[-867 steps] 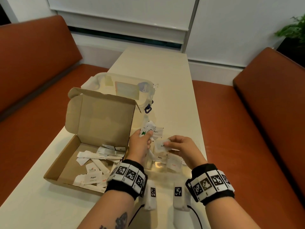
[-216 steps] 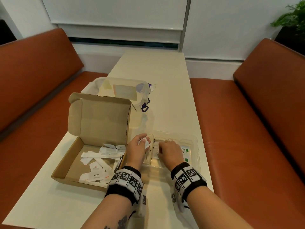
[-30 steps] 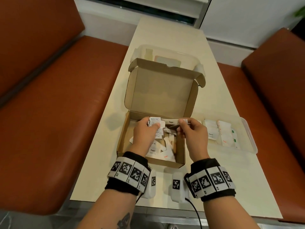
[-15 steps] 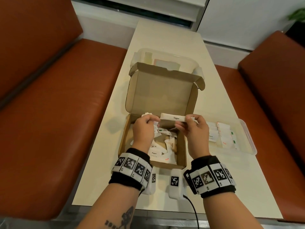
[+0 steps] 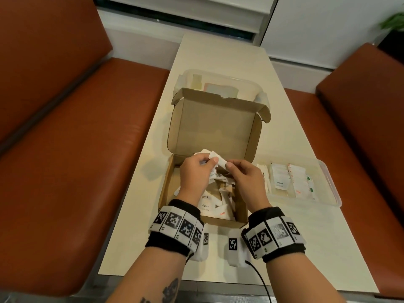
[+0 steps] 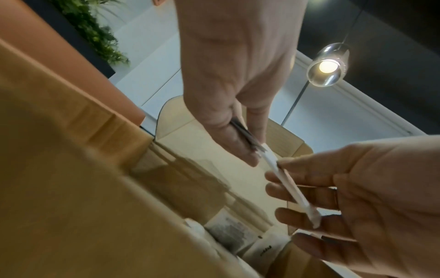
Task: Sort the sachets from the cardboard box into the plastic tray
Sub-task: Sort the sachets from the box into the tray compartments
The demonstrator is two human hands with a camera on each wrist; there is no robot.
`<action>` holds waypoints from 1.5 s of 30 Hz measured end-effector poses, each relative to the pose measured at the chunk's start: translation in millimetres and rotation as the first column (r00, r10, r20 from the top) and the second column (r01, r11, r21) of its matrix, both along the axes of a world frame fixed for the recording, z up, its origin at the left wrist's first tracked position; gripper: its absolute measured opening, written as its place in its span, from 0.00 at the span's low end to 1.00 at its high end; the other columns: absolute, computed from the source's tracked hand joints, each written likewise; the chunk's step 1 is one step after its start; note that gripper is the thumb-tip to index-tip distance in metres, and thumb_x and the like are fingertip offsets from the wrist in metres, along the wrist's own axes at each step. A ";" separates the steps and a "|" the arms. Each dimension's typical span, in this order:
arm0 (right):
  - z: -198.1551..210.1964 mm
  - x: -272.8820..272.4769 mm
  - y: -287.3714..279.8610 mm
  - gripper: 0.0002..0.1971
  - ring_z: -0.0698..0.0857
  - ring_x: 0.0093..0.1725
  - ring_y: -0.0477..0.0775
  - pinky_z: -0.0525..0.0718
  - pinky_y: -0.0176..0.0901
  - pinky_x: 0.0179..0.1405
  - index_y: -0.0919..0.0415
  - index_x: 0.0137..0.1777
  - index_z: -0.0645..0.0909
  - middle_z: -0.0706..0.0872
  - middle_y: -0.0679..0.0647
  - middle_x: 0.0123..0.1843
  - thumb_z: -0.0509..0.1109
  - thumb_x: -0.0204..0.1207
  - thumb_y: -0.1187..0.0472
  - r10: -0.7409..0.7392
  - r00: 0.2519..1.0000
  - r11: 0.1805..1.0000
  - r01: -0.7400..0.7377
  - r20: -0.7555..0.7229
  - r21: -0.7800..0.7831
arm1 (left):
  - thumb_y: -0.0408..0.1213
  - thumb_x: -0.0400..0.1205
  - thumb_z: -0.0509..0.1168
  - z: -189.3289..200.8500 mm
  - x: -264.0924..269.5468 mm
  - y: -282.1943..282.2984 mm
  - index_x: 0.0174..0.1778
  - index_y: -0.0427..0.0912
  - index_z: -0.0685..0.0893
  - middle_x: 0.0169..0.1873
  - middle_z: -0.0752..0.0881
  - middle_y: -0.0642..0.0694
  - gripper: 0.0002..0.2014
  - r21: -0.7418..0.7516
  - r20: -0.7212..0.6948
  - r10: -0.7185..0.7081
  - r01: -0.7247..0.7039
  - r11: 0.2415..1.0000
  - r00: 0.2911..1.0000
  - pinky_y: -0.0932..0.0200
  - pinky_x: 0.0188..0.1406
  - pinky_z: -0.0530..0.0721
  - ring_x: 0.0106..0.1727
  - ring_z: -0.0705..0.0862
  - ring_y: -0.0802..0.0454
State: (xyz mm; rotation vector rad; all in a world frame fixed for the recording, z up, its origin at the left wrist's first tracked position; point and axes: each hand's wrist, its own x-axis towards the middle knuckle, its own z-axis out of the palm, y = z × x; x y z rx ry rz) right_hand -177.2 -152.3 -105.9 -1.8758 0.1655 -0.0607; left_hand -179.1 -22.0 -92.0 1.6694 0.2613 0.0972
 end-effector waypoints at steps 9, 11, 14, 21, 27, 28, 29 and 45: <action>4.9 0.0 -5.8 0.08 0.85 0.40 0.39 0.79 0.26 0.38 0.59 0.50 0.86 0.89 0.49 0.41 0.71 0.77 0.56 0.119 0.993 0.989 -0.117 0.017 -0.087 | 0.38 0.80 0.69 5.5 4.8 -4.5 0.58 0.36 0.87 0.56 0.87 0.42 0.14 0.153 0.094 -0.063 0.048 0.987 0.994 0.58 0.60 0.79 0.58 0.83 0.49; 5.2 -0.9 -6.0 0.09 0.85 0.41 0.41 0.80 0.29 0.40 0.59 0.50 0.87 0.89 0.50 0.42 0.72 0.76 0.54 0.120 0.993 0.986 -0.117 0.022 -0.118 | 0.38 0.80 0.69 5.4 4.0 -5.5 0.59 0.36 0.86 0.56 0.87 0.42 0.14 0.138 0.102 -0.054 0.040 0.990 0.993 0.55 0.62 0.80 0.59 0.83 0.49; 5.2 -1.6 -7.3 0.12 0.87 0.46 0.42 0.84 0.36 0.48 0.59 0.57 0.86 0.90 0.50 0.46 0.72 0.76 0.57 0.123 0.992 0.990 -0.122 0.010 -0.069 | 0.37 0.80 0.69 4.7 3.2 -6.8 0.60 0.36 0.86 0.56 0.86 0.43 0.14 0.116 0.109 -0.054 0.041 0.992 0.993 0.57 0.62 0.80 0.58 0.82 0.50; 5.8 -5.2 -14.2 0.09 0.88 0.41 0.43 0.85 0.35 0.43 0.60 0.53 0.87 0.91 0.52 0.42 0.74 0.74 0.60 0.155 0.988 0.986 -0.155 -0.009 -0.055 | 0.34 0.81 0.67 4.0 2.0 -11.1 0.50 0.39 0.89 0.41 0.88 0.46 0.06 -0.040 0.098 -0.011 0.015 0.999 0.995 0.56 0.48 0.84 0.46 0.85 0.49; 11.7 -6.2 -20.2 0.04 0.85 0.33 0.41 0.83 0.34 0.38 0.59 0.46 0.87 0.89 0.52 0.36 0.75 0.74 0.61 0.153 0.988 0.985 -0.155 -0.033 -0.076 | 0.35 0.81 0.67 4.0 6.6 -18.6 0.49 0.40 0.89 0.41 0.87 0.48 0.06 -0.053 0.106 0.001 0.005 0.999 0.994 0.64 0.43 0.82 0.43 0.84 0.54; 13.6 -5.3 -20.2 0.04 0.85 0.34 0.43 0.84 0.36 0.38 0.59 0.46 0.87 0.89 0.53 0.37 0.75 0.73 0.60 0.151 0.988 0.984 -0.154 -0.036 -0.093 | 0.35 0.81 0.67 2.9 6.6 -19.4 0.48 0.40 0.89 0.40 0.87 0.48 0.06 -0.067 0.105 0.021 -0.013 0.998 0.994 0.63 0.43 0.82 0.43 0.84 0.53; 15.7 -4.1 -19.8 0.04 0.84 0.34 0.44 0.84 0.37 0.38 0.59 0.45 0.86 0.89 0.53 0.36 0.75 0.73 0.59 0.150 0.988 0.982 -0.154 -0.039 -0.107 | 0.35 0.81 0.67 1.5 6.4 -19.9 0.48 0.41 0.88 0.41 0.87 0.47 0.05 -0.087 0.101 0.049 -0.040 0.995 0.994 0.62 0.44 0.83 0.44 0.84 0.52; 23.4 16.9 -107.5 0.04 0.81 0.32 0.48 0.85 0.42 0.39 0.62 0.46 0.87 0.86 0.51 0.34 0.73 0.74 0.63 -0.295 0.954 0.950 0.298 0.047 -0.091 | 0.31 0.82 0.66 1.1 8.3 -37.4 0.52 0.39 0.90 0.45 0.89 0.44 0.08 -0.136 0.057 0.056 -0.048 0.990 0.997 0.54 0.48 0.85 0.45 0.85 0.51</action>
